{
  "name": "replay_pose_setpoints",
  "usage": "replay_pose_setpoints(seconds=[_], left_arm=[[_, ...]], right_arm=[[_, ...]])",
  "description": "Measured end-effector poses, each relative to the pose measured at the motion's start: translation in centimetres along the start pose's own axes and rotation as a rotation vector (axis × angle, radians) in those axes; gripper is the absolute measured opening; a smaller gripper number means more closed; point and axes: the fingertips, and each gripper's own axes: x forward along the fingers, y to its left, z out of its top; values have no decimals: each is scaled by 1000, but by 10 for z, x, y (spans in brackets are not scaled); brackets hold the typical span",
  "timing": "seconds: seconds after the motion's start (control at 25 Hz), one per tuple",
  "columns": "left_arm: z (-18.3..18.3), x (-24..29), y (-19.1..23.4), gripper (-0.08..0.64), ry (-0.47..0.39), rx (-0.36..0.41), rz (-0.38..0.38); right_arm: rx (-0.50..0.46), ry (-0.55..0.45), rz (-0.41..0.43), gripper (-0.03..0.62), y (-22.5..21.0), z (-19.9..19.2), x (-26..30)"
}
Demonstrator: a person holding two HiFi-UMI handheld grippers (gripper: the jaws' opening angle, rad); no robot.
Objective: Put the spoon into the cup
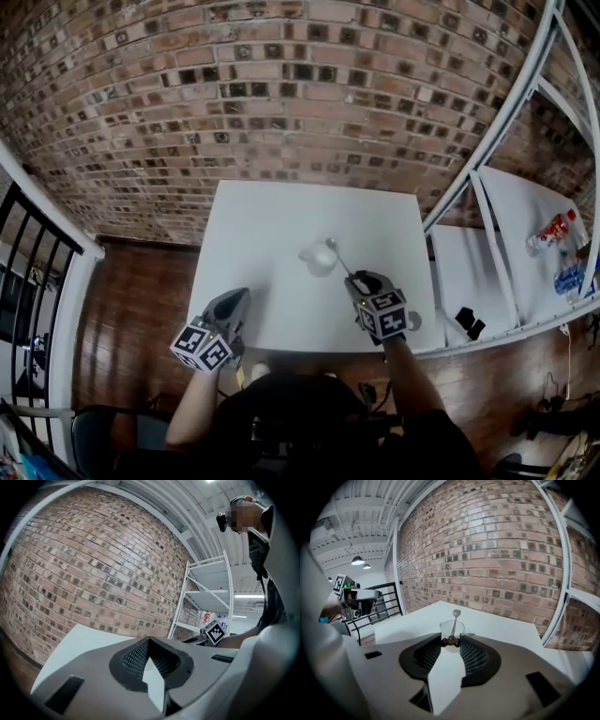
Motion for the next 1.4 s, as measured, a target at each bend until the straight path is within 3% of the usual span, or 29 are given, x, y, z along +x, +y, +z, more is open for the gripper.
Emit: replay_pose_setpoints(seconds=[0.32,0.76,1.4], left_arm=[[4,-10,19,3,-20,-8,45],[16,-13,30,5,-53,-9,74],[24,-23,47,5,-66,-4,138]], right_arm=[[-37,114,51,130,7,-9,25],[-86,208,60,130,4,-8,47],[-93,250,86,130,4,-7,86]])
